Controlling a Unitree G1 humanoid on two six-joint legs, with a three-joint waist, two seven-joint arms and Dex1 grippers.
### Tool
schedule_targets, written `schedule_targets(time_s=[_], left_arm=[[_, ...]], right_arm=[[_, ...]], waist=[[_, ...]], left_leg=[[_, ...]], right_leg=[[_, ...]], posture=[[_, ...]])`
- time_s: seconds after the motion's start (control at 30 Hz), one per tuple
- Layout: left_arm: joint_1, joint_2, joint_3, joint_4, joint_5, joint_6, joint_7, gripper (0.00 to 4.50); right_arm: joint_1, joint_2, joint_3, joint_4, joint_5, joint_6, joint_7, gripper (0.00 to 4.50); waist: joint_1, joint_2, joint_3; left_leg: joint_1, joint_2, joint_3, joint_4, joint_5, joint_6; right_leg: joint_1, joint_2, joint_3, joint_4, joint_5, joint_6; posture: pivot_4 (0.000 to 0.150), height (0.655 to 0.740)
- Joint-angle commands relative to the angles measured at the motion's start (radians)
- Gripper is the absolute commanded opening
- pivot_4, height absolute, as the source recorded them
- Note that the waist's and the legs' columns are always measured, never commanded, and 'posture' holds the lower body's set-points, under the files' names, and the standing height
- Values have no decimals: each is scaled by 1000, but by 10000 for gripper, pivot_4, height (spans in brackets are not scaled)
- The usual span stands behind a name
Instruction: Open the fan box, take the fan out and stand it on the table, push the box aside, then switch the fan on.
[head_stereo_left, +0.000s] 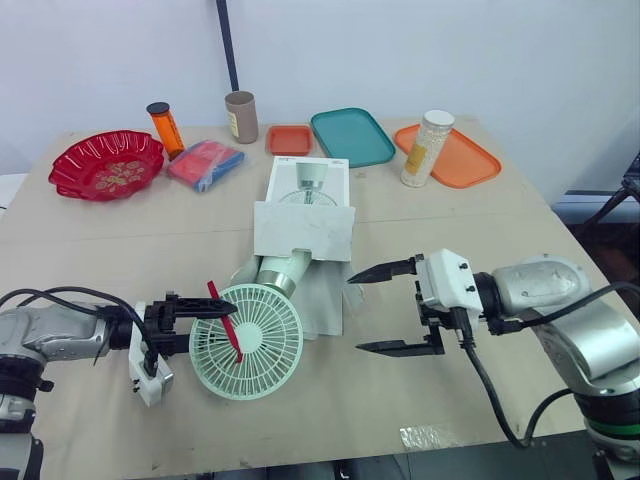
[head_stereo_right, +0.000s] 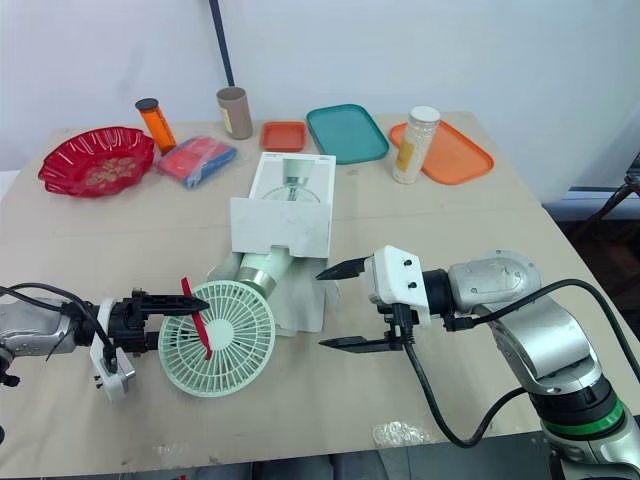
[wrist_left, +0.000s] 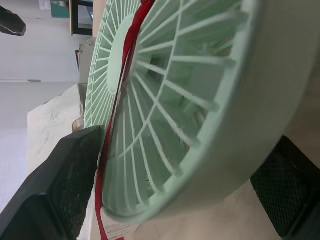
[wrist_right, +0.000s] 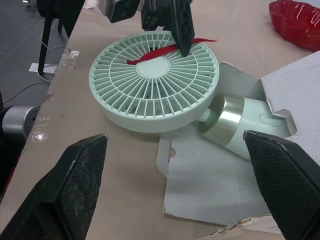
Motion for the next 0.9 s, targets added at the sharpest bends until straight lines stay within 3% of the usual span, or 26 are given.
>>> schedule_targets(time_s=[0.03, 0.1, 0.13, 0.2, 0.27, 0.33, 0.63, 0.9], left_arm=[[-20, 29, 13, -17, 87, -6, 106, 45000], [-28, 31, 12, -21, 129, -6, 152, 45000], [-35, 28, 18, -19, 153, -6, 179, 40816], [-46, 22, 22, -18, 191, -6, 218, 37863], [-49, 22, 20, -26, 228, 0, 263, 29567], [-43, 27, 10, -41, 260, 13, 312, 24475], [-24, 75, -53, -101, 355, 96, 506, 22873], [0, 125, -89, -149, 301, 144, 578, 20847]], right_arm=[[-8, 3, 0, -34, 2, -14, -7, 44486], [-7, 4, 2, -35, 1, -15, -9, 44486], [-8, 5, 3, -34, 0, -16, -10, 45000], [-11, 7, 5, -32, -1, -16, -11, 45000], [-13, 7, 5, -30, -2, -17, -11, 45000], [-13, 7, 4, -30, -3, -18, -12, 45000], [-14, 11, 5, -24, -16, -27, -9, 45000], [-17, 13, 8, -17, -27, -32, -13, 45000]], waist=[[0, -1, 0], [0, -1, -1], [0, -1, -1], [0, -1, -1], [0, -2, -1], [0, -2, -2], [0, -5, -4], [-1, -5, -5]], left_leg=[[0, 0, 0, 0, 0, 0], [0, 0, 0, 0, 0, 0], [0, 0, 0, 0, 0, 0], [0, 0, 0, 0, 0, 0], [0, 0, 0, 1, 0, 0], [0, 0, 0, 1, 0, 0], [0, 0, 0, 1, 0, 0], [1, 0, 0, 1, 0, 0]], right_leg=[[0, 0, 0, 0, 0, 0], [0, 0, 0, 0, 0, 0], [0, 0, 0, 0, 0, 0], [0, 0, 0, 0, 0, 0], [0, 0, 0, 1, 0, 0], [0, 0, 0, 1, 0, 0], [0, 0, 0, 2, 0, 0], [0, 0, 0, 2, 0, 0]], posture=[[1500, 7400], [1500, 7400], [1500, 7400], [1500, 7400], [1500, 7400], [1500, 7400], [1500, 7400], [1500, 7400]])
